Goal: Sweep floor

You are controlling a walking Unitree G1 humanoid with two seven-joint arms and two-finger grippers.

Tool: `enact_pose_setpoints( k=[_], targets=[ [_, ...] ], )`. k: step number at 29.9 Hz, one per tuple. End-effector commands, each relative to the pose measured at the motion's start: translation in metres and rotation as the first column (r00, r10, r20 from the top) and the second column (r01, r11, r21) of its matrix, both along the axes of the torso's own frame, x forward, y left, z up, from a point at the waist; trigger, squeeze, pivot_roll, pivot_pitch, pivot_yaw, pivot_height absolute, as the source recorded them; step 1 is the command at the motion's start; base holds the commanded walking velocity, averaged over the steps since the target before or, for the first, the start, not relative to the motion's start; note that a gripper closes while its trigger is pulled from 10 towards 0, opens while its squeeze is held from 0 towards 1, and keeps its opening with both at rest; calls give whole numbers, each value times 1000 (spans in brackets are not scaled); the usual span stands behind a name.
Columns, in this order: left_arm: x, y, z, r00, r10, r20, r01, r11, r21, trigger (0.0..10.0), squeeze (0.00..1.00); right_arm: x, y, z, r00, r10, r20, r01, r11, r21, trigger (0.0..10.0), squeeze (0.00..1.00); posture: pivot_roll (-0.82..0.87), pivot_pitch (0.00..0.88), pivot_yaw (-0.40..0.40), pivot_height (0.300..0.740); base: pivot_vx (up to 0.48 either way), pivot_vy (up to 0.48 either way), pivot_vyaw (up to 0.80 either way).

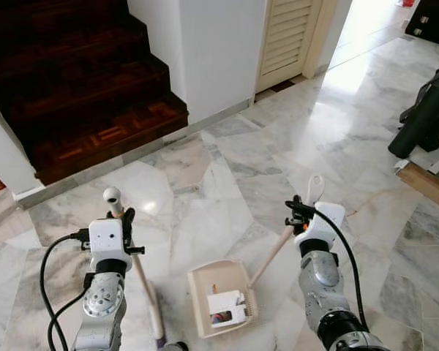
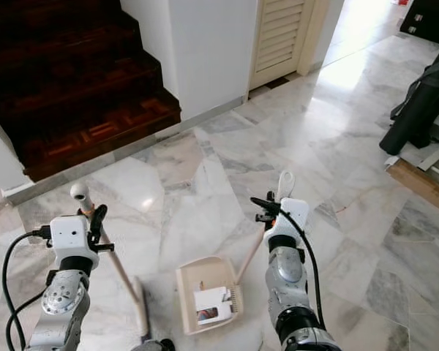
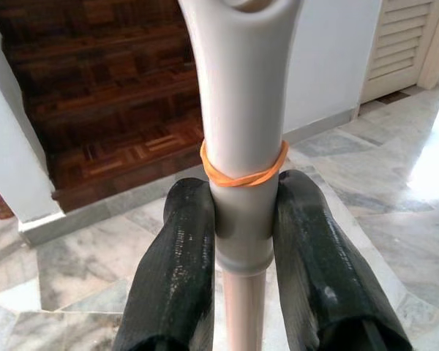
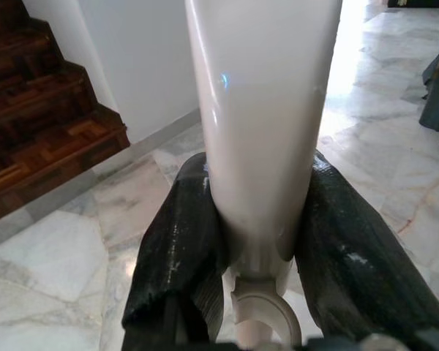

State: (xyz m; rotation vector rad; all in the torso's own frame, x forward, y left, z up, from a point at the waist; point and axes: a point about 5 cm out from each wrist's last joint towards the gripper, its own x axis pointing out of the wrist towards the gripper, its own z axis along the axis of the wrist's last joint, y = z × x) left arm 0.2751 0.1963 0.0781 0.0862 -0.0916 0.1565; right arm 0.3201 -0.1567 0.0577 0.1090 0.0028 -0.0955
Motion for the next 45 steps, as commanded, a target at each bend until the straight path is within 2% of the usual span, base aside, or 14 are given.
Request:
enact_pose_setpoints(
  k=[1,6,18,23,45],
  targets=[
    [0,2,5,1000,3,22,-3,1000,3,10000,0,4,5,10,999,15,47,-15,1000,-4,10000,0,101,105,-28,740,0,337,800],
    [0,2,5,1000,3,22,-3,1000,2,10000,0,4,6,9,999,19,44,-20,1000,8,10000,0,103,102,-28,740,0,338,740],
    [0,0,5,1000,-7,22,7,1000,-2,10000,0,4,7,9,999,23,43,-23,1000,4,10000,0,104,87,-24,740,0,338,0],
    [0,-1,5,1000,-8,22,8,1000,-4,10000,0,4,7,9,999,28,43,-28,1000,5,10000,0,104,76,-25,740,0,335,730],
    [1,-1,6,1000,-4,27,5,1000,-10,10000,0,6,7,11,999,23,48,-24,999,25,10000,0,104,99,-28,740,0,339,0]
  ],
)
